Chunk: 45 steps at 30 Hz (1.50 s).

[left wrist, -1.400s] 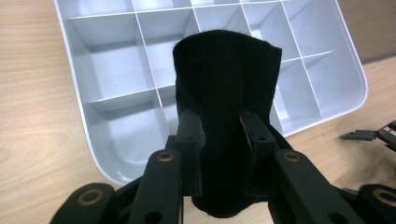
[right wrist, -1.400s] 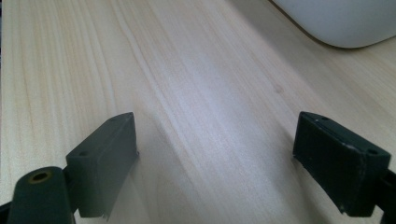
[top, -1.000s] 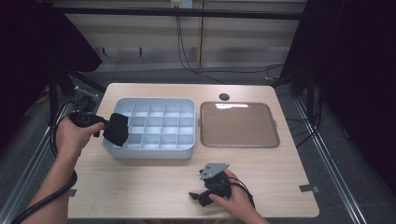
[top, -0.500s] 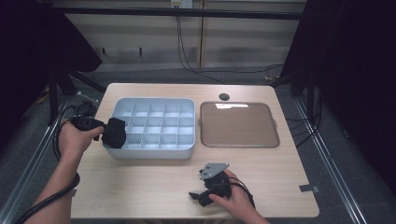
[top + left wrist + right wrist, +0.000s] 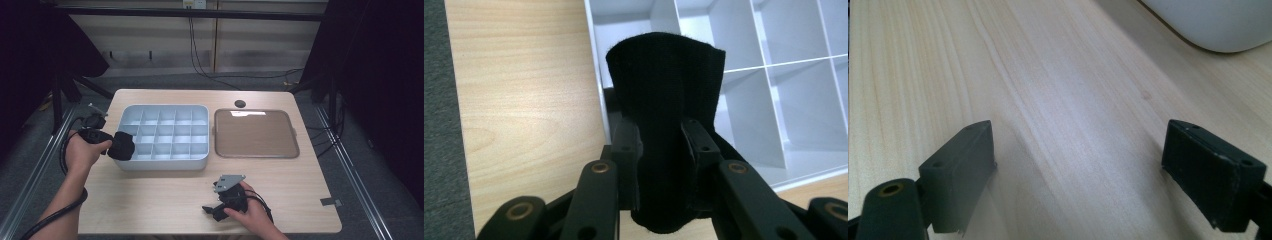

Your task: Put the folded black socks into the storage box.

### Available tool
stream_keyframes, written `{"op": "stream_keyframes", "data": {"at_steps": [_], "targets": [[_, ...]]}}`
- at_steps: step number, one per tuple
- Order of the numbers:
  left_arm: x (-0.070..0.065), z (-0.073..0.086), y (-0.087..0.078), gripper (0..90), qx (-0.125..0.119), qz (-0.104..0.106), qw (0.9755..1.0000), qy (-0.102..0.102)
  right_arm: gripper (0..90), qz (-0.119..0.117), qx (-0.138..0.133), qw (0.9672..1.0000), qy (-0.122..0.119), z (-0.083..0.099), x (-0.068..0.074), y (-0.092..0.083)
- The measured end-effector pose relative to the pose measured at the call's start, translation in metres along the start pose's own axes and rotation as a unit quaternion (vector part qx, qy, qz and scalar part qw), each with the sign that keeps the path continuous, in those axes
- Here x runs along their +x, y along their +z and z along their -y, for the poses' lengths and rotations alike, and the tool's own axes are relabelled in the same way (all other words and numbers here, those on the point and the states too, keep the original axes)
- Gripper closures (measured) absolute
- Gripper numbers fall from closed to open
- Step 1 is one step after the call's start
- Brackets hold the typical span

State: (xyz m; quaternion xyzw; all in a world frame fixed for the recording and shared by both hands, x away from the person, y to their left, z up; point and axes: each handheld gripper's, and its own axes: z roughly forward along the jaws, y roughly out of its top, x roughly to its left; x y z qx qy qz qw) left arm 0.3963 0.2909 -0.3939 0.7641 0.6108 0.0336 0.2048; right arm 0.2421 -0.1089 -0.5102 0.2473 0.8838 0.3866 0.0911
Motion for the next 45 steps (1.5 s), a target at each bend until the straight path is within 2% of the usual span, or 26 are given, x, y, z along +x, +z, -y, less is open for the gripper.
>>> {"op": "stream_keyframes", "data": {"at_steps": [12, 13, 14, 16, 21, 22, 30, 33, 35, 37, 45], "targets": [[-0.008, -0.001, 0.011, 72.1, 0.020, -0.030, 0.9992, 0.016, 13.1, 0.000, 0.000, 1.0000, 0.000, 0.000, 0.000, 0.000], [-0.009, -0.001, 0.013, 72.1, 0.022, -0.035, 0.9989, 0.024, 13.1, 0.000, 0.000, 1.0000, 0.000, 0.000, 0.000, 0.000], [-0.010, -0.001, 0.014, 72.1, 0.020, -0.037, 0.9989, 0.020, 13.1, 0.000, 0.000, 1.0000, 0.000, 0.000, 0.000, 0.000], [-0.011, -0.001, 0.016, 72.1, 0.026, -0.045, 0.9982, 0.030, 13.1, 0.000, 0.001, 1.0000, 0.001, 0.000, 0.000, 0.000], [-0.013, 0.000, 0.020, 72.1, 0.026, -0.050, 0.9981, 0.024, 13.1, 0.000, 0.001, 1.0000, 0.001, 0.000, 0.000, 0.000], [-0.013, 0.000, 0.020, 72.0, 0.026, -0.052, 0.9979, 0.030, 13.1, 0.000, 0.001, 1.0000, 0.001, 0.000, 0.000, 0.000], [-0.012, 0.002, 0.018, 69.0, 0.012, -0.040, 0.9989, 0.020, 13.1, 0.000, 0.001, 1.0000, 0.001, 0.000, 0.000, 0.000], [-0.012, 0.002, 0.014, 64.4, 0.009, -0.036, 0.9989, 0.027, 13.1, 0.000, 0.001, 1.0000, 0.001, 0.000, 0.000, 0.000], [-0.013, 0.001, 0.010, 63.5, 0.006, -0.035, 0.9991, 0.024, 13.1, 0.000, 0.001, 1.0000, 0.001, 0.000, 0.000, 0.000], [-0.013, 0.000, 0.005, 62.5, 0.005, -0.035, 0.9988, 0.033, 13.1, 0.000, 0.001, 1.0000, 0.001, 0.000, 0.000, 0.000], [-0.014, -0.005, -0.009, 60.9, -0.009, -0.036, 0.9989, 0.029, 13.1, 0.000, 0.000, 1.0000, 0.000, 0.000, 0.000, 0.000]]}}
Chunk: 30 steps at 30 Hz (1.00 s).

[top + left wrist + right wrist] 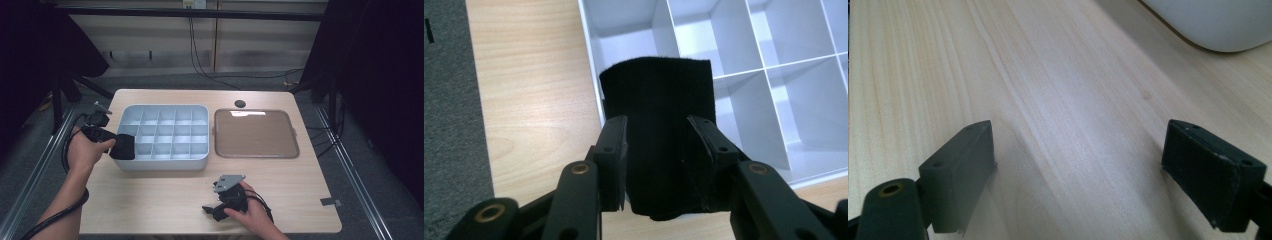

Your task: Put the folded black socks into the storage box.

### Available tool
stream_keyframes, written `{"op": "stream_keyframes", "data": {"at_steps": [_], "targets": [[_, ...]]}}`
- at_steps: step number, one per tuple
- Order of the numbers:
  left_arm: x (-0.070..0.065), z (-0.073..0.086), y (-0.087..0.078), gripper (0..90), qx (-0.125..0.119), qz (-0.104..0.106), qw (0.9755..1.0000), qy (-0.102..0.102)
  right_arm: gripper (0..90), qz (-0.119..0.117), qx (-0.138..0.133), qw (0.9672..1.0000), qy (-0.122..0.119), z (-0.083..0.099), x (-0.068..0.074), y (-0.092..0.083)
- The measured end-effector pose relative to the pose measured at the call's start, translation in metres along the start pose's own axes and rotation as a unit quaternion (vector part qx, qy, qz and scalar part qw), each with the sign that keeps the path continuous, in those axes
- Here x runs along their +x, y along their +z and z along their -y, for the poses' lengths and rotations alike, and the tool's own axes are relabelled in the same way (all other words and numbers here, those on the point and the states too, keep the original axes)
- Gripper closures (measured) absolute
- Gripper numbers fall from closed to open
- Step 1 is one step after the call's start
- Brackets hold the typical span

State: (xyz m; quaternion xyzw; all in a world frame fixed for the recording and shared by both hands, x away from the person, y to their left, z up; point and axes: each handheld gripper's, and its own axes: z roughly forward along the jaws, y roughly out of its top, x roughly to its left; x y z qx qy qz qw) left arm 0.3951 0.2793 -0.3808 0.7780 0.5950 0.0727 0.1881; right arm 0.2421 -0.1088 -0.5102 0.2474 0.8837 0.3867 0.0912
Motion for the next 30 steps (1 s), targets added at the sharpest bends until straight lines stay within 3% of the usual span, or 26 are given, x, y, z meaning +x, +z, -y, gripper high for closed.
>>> {"op": "stream_keyframes", "data": {"at_steps": [6, 7, 12, 13, 17, 30], "targets": [[0.002, -0.004, -0.008, 64.5, -0.003, 0.001, 1.0000, -0.003, 13.1, 0.000, 0.000, 1.0000, 0.000, 0.000, 0.000, 0.000], [0.001, -0.004, -0.009, 68.6, -0.002, 0.002, 1.0000, -0.009, 13.1, 0.000, 0.000, 1.0000, 0.000, 0.000, 0.000, 0.000], [0.002, -0.009, -0.013, 76.4, -0.003, 0.007, 1.0000, -0.004, 13.1, 0.000, 0.000, 1.0000, 0.000, 0.000, 0.000, 0.000], [0.002, -0.010, -0.015, 82.3, -0.003, 0.008, 1.0000, 0.000, 13.1, 0.000, 0.000, 1.0000, 0.000, 0.000, 0.000, 0.000], [0.001, -0.013, -0.015, 89.7, 0.007, 0.017, 0.9998, -0.001, 13.1, 0.001, 0.001, 1.0000, 0.001, 0.000, 0.000, 0.000], [0.004, -0.011, 0.004, 90.0, 0.001, 0.023, 0.9997, 0.000, 13.1, 0.002, 0.001, 1.0000, 0.001, 0.000, 0.000, 0.000]]}}
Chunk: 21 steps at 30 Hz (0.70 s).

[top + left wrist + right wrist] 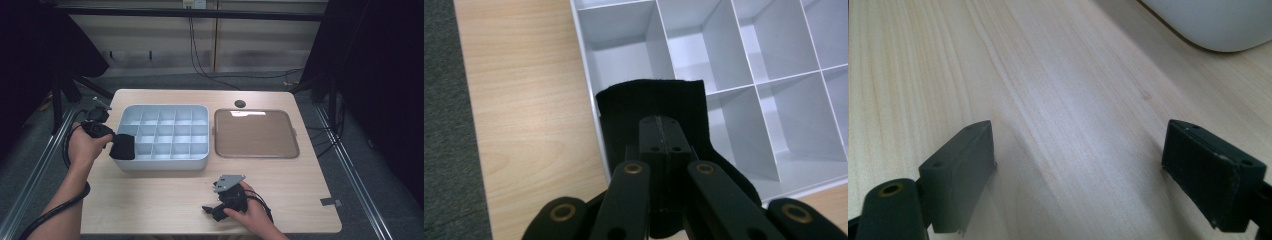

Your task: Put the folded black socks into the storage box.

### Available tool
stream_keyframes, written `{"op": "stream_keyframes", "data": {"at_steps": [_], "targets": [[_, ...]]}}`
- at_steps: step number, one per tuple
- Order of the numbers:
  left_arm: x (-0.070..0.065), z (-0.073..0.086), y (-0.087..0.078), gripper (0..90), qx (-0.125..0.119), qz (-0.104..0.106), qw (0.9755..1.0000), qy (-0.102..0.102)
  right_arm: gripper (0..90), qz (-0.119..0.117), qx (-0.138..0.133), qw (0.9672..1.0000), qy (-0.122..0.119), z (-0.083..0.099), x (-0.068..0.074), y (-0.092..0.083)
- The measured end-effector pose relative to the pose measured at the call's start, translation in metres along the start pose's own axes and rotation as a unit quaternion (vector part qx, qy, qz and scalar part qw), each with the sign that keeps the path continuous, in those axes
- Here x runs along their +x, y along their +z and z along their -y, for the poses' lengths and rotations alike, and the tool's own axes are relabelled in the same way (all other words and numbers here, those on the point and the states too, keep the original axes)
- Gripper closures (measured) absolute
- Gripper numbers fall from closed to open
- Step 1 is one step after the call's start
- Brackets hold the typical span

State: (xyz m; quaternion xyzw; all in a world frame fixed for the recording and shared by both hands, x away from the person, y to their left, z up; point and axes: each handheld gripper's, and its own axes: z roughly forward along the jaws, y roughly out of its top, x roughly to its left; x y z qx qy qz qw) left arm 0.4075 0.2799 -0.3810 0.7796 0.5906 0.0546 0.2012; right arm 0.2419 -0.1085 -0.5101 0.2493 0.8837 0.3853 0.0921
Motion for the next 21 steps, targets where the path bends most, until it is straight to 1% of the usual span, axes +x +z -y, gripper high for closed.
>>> {"op": "stream_keyframes", "data": {"at_steps": [3, 4, 5, 9, 10, 12, 18, 21], "targets": [[0.000, 0.000, 0.004, 90.0, 0.008, -0.003, 1.0000, 0.005, 13.1, 0.000, 0.000, 1.0000, 0.000, 0.000, 0.000, 0.000], [0.000, 0.001, 0.005, 90.0, 0.012, -0.005, 0.9999, 0.001, 13.1, 0.000, 0.000, 1.0000, 0.000, 0.000, 0.000, 0.000], [0.001, 0.001, 0.007, 90.0, 0.014, -0.006, 0.9999, 0.005, 13.1, 0.000, 0.000, 1.0000, 0.000, 0.000, 0.000, 0.000], [0.004, 0.005, 0.014, 90.0, 0.028, 0.000, 0.9996, -0.006, 13.1, 0.000, 0.000, 1.0000, 0.000, 0.000, 0.000, 0.000], [0.004, 0.006, 0.016, 90.0, 0.028, 0.001, 0.9996, -0.008, 13.1, 0.000, 0.000, 1.0000, 0.000, 0.000, 0.000, 0.000], [0.005, 0.007, 0.019, 90.0, 0.031, 0.001, 0.9995, -0.005, 13.1, 0.000, 0.000, 1.0000, 0.000, 0.000, 0.000, 0.000], [0.004, 0.012, 0.030, 90.0, 0.046, 0.003, 0.9989, -0.007, 13.1, 0.000, 0.000, 1.0000, 0.000, 0.000, 0.000, 0.000], [0.004, 0.013, 0.033, 90.0, 0.047, 0.003, 0.9989, -0.007, 13.1, 0.000, 0.000, 1.0000, 0.000, 0.000, 0.000, 0.000]]}}
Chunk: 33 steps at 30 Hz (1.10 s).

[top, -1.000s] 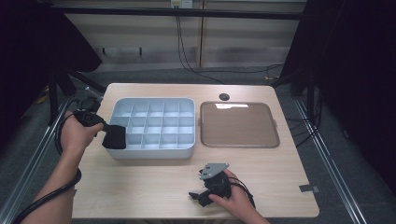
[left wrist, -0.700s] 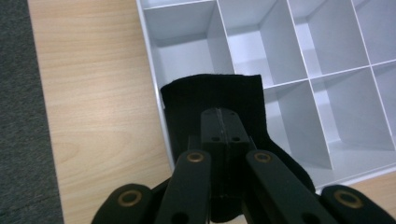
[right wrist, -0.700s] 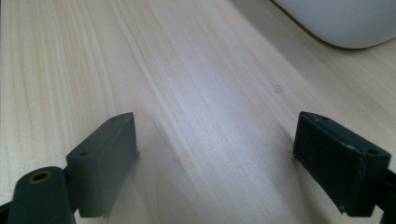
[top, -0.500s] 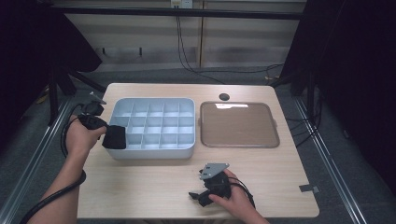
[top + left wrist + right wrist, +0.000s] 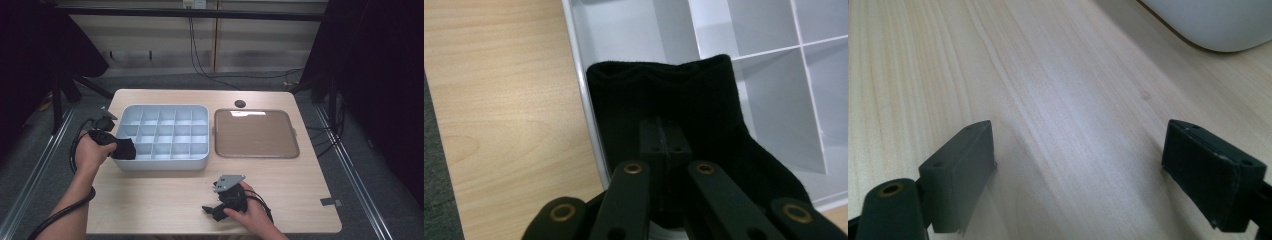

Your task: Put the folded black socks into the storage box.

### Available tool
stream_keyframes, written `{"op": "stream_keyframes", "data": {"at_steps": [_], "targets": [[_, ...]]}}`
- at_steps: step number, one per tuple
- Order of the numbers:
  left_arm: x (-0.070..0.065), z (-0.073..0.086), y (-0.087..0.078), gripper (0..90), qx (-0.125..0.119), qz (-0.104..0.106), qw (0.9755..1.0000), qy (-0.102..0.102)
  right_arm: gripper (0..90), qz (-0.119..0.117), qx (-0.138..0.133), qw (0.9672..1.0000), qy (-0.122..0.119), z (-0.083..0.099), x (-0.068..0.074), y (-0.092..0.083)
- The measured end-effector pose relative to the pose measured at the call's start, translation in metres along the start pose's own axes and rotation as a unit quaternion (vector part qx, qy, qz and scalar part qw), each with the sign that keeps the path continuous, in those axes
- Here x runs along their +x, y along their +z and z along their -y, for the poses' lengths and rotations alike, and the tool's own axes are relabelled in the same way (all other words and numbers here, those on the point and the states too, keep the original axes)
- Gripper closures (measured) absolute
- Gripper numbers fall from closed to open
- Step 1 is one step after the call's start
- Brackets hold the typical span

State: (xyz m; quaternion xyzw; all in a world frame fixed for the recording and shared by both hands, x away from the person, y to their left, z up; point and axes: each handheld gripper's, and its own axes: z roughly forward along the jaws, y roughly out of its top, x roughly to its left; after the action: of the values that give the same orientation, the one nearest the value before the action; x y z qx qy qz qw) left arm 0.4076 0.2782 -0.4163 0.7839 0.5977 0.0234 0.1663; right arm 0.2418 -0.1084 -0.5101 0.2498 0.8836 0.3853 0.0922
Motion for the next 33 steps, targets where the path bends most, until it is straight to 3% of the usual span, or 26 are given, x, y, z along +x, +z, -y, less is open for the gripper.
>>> {"op": "stream_keyframes", "data": {"at_steps": [9, 13, 20, 33], "targets": [[-0.006, -0.004, -0.013, 87.9, -0.011, -0.003, 0.9999, 0.008, 13.1, 0.001, 0.000, 1.0000, 0.001, 0.000, 0.000, 0.000], [-0.016, -0.009, -0.016, 87.9, -0.017, 0.002, 0.9996, 0.024, 13.1, 0.001, 0.000, 1.0000, 0.001, 0.000, 0.000, 0.000], [-0.018, -0.008, 0.002, 88.4, -0.002, 0.001, 0.9997, 0.025, 13.1, 0.001, 0.000, 1.0000, 0.001, 0.000, 0.000, 0.000], [-0.015, -0.003, 0.016, 90.0, 0.022, -0.005, 0.9995, 0.024, 13.1, 0.003, 0.001, 1.0000, 0.002, 0.000, 0.001, 0.000]]}}
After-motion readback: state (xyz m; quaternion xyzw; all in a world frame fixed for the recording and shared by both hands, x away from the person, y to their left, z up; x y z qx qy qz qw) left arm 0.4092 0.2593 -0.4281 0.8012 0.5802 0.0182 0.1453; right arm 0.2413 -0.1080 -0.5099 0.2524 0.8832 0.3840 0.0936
